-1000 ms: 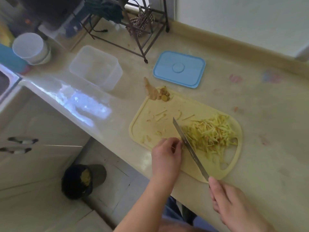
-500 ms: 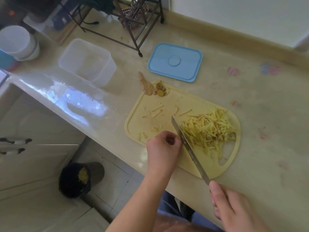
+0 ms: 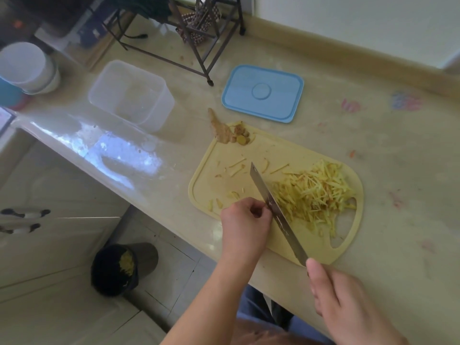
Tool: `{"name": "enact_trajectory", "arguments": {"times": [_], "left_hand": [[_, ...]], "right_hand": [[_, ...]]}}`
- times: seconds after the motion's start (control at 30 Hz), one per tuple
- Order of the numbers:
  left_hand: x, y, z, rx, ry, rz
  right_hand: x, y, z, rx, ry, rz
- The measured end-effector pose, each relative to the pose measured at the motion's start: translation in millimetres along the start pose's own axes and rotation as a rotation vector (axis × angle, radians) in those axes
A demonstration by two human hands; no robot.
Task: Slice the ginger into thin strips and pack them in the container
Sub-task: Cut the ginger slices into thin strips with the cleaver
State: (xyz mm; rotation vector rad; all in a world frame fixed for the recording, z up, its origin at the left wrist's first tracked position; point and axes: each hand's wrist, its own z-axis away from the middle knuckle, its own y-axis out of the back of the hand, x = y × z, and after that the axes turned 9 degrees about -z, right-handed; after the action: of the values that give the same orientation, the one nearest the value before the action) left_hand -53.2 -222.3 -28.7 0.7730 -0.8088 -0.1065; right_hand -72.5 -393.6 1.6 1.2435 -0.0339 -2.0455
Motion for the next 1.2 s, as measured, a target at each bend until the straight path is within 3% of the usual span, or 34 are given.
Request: {"name": "enact_trajectory", "arguments": {"times": [0.57, 1.2], "left_hand": [[4, 9, -6, -0.074, 0.040, -0.060], [7, 17, -8, -0.168, 0.111, -0.028]], "right_hand": [[8, -6, 9, 0.019, -0.046, 0.133], [-1, -15, -8, -0.004, 0.022, 0.059]]}}
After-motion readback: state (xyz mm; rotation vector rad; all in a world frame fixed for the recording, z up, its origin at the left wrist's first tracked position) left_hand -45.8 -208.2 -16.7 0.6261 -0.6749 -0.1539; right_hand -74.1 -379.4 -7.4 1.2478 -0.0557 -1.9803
